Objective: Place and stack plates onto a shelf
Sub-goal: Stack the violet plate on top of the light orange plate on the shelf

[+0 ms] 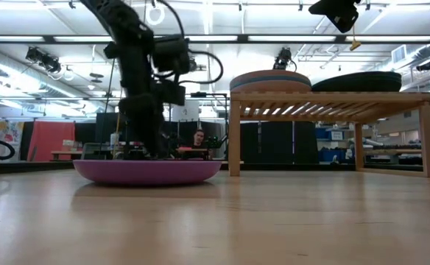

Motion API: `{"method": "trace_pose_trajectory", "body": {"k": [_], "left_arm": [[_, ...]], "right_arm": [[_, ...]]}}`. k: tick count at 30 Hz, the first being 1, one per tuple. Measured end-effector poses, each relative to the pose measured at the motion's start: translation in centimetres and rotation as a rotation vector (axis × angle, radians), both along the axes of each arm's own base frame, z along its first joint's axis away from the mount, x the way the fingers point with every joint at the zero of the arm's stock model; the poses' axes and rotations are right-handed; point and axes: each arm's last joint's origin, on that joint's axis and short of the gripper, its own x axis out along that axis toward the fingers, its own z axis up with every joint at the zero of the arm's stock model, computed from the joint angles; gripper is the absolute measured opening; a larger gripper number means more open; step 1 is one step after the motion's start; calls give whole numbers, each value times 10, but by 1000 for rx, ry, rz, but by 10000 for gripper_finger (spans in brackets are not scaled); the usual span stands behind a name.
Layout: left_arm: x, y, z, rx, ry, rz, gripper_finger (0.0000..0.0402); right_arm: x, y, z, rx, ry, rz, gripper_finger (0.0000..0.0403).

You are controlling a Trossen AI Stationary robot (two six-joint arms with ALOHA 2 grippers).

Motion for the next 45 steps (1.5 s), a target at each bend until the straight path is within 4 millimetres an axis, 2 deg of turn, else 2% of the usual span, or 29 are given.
{"method": "trace_pose_trajectory", "body": {"k": [7,12,34,45], "left_arm": [[-11,-3,-22,-66,-17,55,185],[-17,-5,-28,-85,-2,89,183],[-15,-6,-28,-155,-30,67,55],[-7,-9,-25,-196,-120,23,38]], "right_arm": [[0,0,0,0,0,0,206],[0,0,0,0,0,0,206],[0,0,0,0,0,-1,206],[0,0,0,0,0,0,206]]}}
